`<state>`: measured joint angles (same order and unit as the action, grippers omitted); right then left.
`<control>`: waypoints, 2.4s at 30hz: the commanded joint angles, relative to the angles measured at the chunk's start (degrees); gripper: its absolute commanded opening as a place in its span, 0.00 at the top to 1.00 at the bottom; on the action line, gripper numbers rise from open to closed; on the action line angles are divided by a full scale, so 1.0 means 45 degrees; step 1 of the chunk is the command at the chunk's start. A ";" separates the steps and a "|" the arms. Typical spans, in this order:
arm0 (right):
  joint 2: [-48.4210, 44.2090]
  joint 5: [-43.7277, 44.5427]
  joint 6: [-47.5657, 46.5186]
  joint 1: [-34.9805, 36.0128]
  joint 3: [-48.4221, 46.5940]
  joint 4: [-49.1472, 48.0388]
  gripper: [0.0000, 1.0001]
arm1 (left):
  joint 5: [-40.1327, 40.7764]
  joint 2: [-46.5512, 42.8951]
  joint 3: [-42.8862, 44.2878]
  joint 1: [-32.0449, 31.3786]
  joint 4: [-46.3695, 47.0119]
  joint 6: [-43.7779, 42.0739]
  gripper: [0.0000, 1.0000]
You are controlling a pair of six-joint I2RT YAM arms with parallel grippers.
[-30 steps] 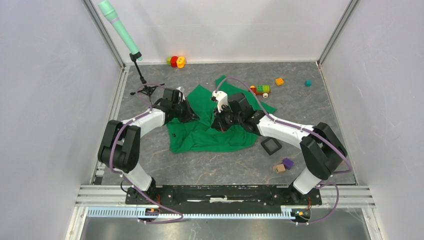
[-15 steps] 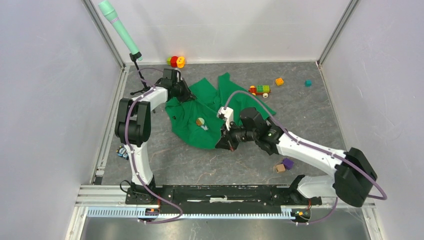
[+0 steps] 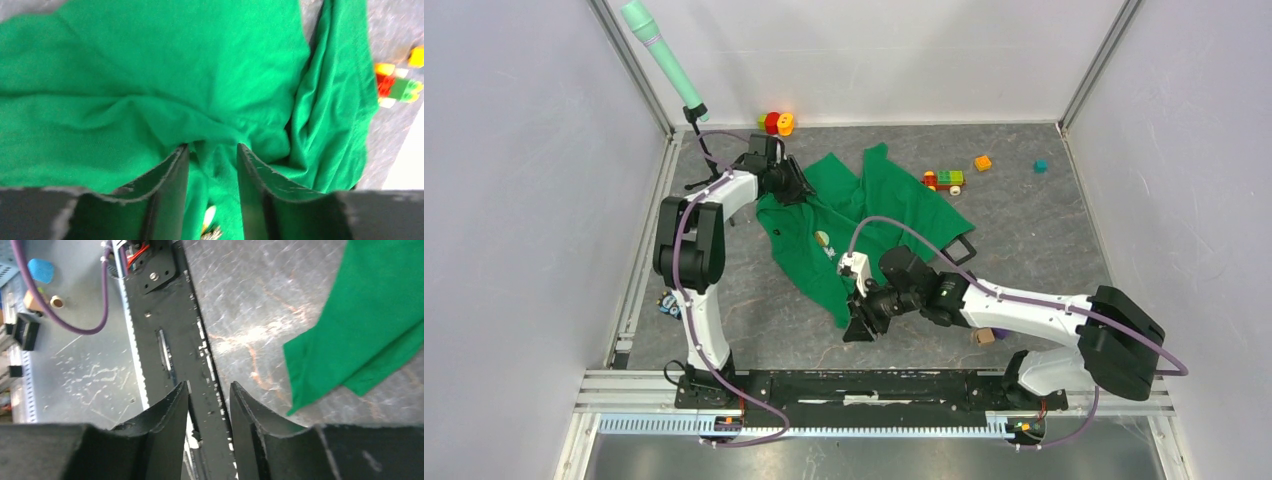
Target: Remove the brooch from the garment
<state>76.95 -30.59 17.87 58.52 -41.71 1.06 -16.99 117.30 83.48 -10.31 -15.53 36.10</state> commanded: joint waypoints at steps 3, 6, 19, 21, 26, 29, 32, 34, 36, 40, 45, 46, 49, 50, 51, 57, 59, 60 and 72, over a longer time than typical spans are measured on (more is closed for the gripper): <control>-0.0420 0.2571 -0.0389 -0.0947 -0.1199 0.0771 0.57 | 0.1165 -0.2875 -0.1837 -0.0216 -0.0509 -0.1090 0.42; -0.0317 0.4055 -0.0376 -0.1744 -0.1223 0.1044 0.50 | 0.2097 -0.4292 -0.2733 -0.0597 -0.1110 -0.1385 0.35; 0.3320 0.6719 -0.1194 -0.1907 -0.3105 0.0827 0.45 | 0.3111 -0.7581 -0.7287 -0.2760 -0.1183 -0.1166 0.36; 0.3814 0.7065 -0.1264 -0.1907 -0.3263 0.0814 0.46 | 0.2891 -0.7479 -0.7633 -0.2758 -0.1062 -0.1132 0.40; 0.4623 0.6901 -0.1466 -0.1899 -0.3426 0.0665 0.47 | 0.2919 -0.7732 -0.8209 -0.2736 -0.0921 -0.0940 0.44; 0.4961 0.6915 -0.1466 -0.1902 -0.3372 0.0521 0.50 | 0.2922 -0.7868 -0.8760 -0.2696 -0.0579 -0.0419 0.52; 0.5212 0.6977 -0.1416 -0.1905 -0.3292 0.0388 0.56 | 0.2880 -0.7525 -0.8885 -0.2620 -0.0619 0.0070 0.61; 0.5236 0.7025 -0.1368 -0.1906 -0.3214 0.0332 0.64 | 0.3056 -0.7334 -0.8862 -0.2594 -0.0817 0.0306 0.62; 0.5160 0.7176 -0.1318 -0.1929 -0.3071 0.0280 0.75 | 0.3497 -0.7399 -0.8984 -0.2558 -0.0909 0.0502 0.63; 0.4847 0.7351 -0.1248 -0.2100 -0.2704 0.0272 0.96 | 0.3730 -0.7373 -0.9426 -0.2087 -0.0876 0.1253 0.76; 0.4185 0.7388 -0.1051 -0.2590 -0.1944 0.0072 1.00 | 0.3431 -0.6660 -0.9475 -0.1029 -0.1202 0.1834 0.83; 0.4055 0.7402 -0.1033 -0.2698 -0.1803 0.0093 1.00 | 0.3518 -0.6767 -0.9627 -0.0824 -0.1151 0.1976 0.83; 0.3642 0.7471 -0.0964 -0.2972 -0.1392 0.0096 1.00 | 0.4005 -0.7482 -1.0251 -0.0091 -0.1080 0.2616 0.84; 0.3497 0.7481 -0.0949 -0.3066 -0.1230 0.0093 1.00 | 0.4401 -0.7733 -1.0460 0.0089 -0.1108 0.2800 0.85; 0.3406 0.7492 -0.0951 -0.3174 -0.1129 0.0082 1.00 | 0.4672 -0.8009 -1.0578 0.0282 -0.1236 0.2974 0.85; 0.3001 0.6838 -0.1254 -0.3276 -0.0906 0.0095 1.00 | 0.5597 -0.9455 -1.0699 0.0473 -0.1823 0.2829 0.84; 0.2830 0.6333 -0.1299 -0.3277 -0.0950 0.0112 1.00 | 0.5788 -1.0178 -1.0682 0.0390 -0.1803 0.2427 0.82; 0.2737 0.6196 -0.1340 -0.3268 -0.0965 0.0106 1.00 | 0.5864 -1.0574 -1.0666 0.0281 -0.1752 0.2079 0.81; 0.2781 0.6140 -0.1822 -0.3306 -0.2469 0.0696 0.68 | 0.4726 -0.9803 -0.8073 -0.4149 -0.0783 -0.2332 0.51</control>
<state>89.14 -3.88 10.76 43.86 -47.81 3.79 4.49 69.04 43.64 -26.72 -21.54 32.40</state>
